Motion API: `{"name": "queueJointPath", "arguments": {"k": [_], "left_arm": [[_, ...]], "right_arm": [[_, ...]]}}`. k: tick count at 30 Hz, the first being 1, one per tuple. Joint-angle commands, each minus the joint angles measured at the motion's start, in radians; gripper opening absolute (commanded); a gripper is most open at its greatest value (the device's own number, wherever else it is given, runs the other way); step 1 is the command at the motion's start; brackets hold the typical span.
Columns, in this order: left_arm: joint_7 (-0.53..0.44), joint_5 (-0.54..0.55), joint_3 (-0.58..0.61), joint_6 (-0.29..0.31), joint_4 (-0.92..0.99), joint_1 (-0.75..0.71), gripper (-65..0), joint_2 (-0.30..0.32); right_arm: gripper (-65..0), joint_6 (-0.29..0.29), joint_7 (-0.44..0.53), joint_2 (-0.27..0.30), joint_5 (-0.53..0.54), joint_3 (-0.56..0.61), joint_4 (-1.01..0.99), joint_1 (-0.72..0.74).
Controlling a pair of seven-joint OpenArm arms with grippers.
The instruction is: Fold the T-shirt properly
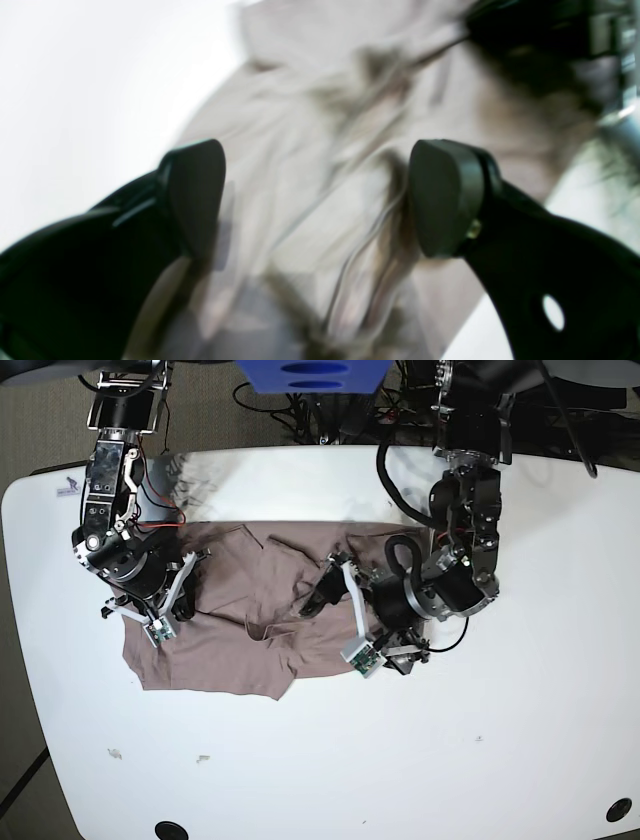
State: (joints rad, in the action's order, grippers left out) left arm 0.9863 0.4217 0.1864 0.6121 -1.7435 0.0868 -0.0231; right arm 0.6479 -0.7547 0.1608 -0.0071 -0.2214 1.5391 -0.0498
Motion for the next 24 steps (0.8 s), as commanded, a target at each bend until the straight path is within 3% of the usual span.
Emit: {"name": "queueJointPath", "arguments": {"k": [1,7,15,24], "left_arm": [[-0.023,0.021,0.002,0.001,-0.04,-0.009,-12.3,0.004],[-0.023,0.019,0.002,-0.001,-0.069,-0.042,-12.3,0.035],[-0.023,0.019,0.006,-0.001,-0.072,-0.074,-12.3,0.028],[-0.023,0.019,0.012,-0.001,-0.045,-0.08,-12.3,-0.041]], "right_arm": [[-65.0,0.022,-0.107,-0.002,-0.043,0.012,-0.016,-0.018],[-65.0,0.022,-0.107,-0.002,-0.043,0.012,-0.016,-0.017],[-65.0,0.022,-0.107,-0.004,-0.043,0.014,-0.018,-0.017],[-65.0,0.022,-0.105,-0.004,-0.043,0.014,-0.05,-0.017]]}}
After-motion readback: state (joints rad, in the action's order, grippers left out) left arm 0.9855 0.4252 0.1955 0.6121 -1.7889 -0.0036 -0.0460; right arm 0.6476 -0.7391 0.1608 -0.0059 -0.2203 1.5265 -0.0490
